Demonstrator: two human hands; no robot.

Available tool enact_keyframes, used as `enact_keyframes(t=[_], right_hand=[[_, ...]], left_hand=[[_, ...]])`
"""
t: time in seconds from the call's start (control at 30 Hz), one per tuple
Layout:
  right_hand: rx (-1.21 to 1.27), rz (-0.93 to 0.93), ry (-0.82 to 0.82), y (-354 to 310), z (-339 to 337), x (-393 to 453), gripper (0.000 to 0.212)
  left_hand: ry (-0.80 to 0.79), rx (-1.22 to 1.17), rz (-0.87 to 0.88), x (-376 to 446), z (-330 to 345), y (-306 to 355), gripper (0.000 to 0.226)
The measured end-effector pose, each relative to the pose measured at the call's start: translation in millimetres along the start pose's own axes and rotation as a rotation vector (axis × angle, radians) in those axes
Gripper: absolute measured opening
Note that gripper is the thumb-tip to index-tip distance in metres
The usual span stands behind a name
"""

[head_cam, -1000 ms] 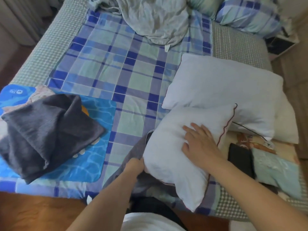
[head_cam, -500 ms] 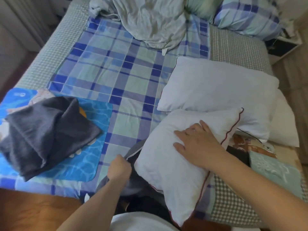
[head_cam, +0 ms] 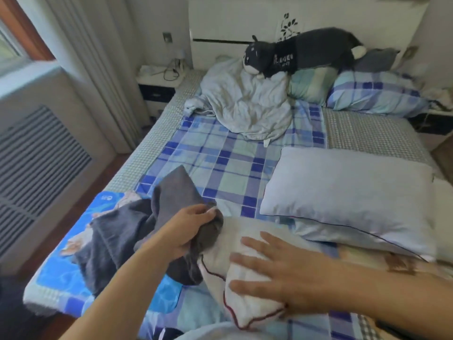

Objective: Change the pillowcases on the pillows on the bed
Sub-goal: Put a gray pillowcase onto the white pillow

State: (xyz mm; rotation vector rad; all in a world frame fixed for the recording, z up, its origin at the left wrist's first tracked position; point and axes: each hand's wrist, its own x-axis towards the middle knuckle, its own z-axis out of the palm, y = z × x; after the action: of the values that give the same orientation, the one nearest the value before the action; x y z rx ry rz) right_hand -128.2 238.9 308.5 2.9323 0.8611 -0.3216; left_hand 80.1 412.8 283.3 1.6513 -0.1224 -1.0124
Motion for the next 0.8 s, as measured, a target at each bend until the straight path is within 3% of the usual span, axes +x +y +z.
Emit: enact_keyframes(t=[0.07, 0.13, 0.2, 0.27, 0.4, 0.47, 0.53, 0.67, 0.73, 0.8], right_hand=[[0.205, 0.313, 0.088, -1, 32, 5, 0.070], [0.532, 0.684, 0.341, 5, 47, 12, 0.056], [0.668, 0.945, 0.585, 12, 46, 20, 0.039], [0.800, 0.982, 0.778, -1, 26, 27, 0.033], [0.884, 0.857, 1.071, -40, -22, 52, 0.029], [0.967, 1.040, 1.053, -36, -10, 67, 0.024], [1.050, 1.212, 0.916, -37, 11, 71, 0.023], [0.901, 1.029, 0.718, -81, 18, 88, 0.011], [1.045, 0.960, 0.704, -80, 8, 95, 0.011], [1.367, 0.804, 0.581, -55, 0, 84, 0.013]], left_hand=[[-0.034, 0.065, -0.008, -14, -5, -7, 0.021], [0.105, 0.331, 0.089, -20, -18, -9, 0.025], [0.283, 0.647, 0.194, -25, -32, -3, 0.017], [0.356, 0.764, 0.277, -33, -32, 9, 0.015], [0.309, 0.646, 0.484, -69, 27, 31, 0.019], [0.266, 0.570, 0.529, -88, 65, 22, 0.014], [0.257, 0.506, 0.517, -94, 79, 6, 0.012], [0.239, 0.467, 0.401, -66, 51, 10, 0.014], [0.137, 0.628, 0.344, -56, 43, 11, 0.018], [0.059, 0.637, 0.285, -54, 29, 4, 0.018]])
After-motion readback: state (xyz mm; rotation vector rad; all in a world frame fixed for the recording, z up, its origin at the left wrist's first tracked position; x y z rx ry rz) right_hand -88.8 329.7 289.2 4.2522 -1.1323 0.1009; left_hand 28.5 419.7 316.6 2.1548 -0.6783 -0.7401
